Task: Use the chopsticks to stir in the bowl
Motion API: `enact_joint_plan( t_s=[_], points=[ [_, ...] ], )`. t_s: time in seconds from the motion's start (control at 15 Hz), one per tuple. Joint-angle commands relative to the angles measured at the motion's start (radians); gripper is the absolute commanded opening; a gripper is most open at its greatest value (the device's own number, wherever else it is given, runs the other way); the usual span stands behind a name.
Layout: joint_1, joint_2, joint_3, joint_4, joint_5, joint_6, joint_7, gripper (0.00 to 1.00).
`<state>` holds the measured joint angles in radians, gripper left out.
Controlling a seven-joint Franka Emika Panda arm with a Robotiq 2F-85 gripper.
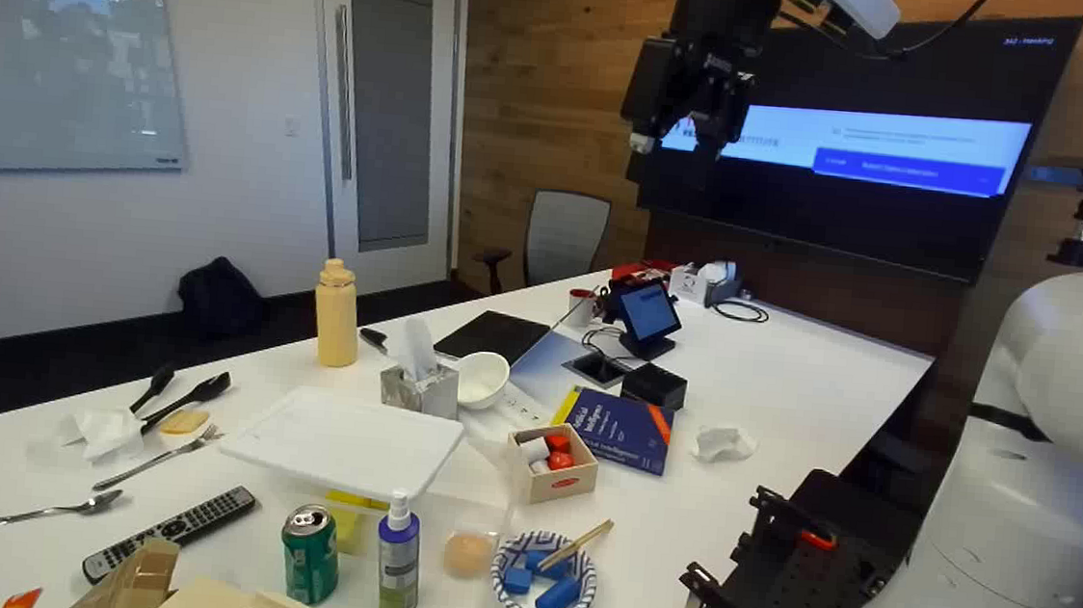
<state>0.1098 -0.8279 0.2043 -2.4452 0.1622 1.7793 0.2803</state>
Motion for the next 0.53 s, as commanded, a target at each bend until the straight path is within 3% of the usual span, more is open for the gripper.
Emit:
enact_joint_plan(
  t_s=[0.0, 0.27, 0.47],
  points=[
    [-0.007, 0.0, 0.004, 0.002, 0.003, -0.002, -0.004, 1.0],
    [-0.007, 0.0, 0.004, 0.002, 0.003, -0.002, -0.004, 1.0],
    [-0.052, 0.085, 0.016, -0.067, 0.0, 0.101, 0.042, 1.0]
  ],
)
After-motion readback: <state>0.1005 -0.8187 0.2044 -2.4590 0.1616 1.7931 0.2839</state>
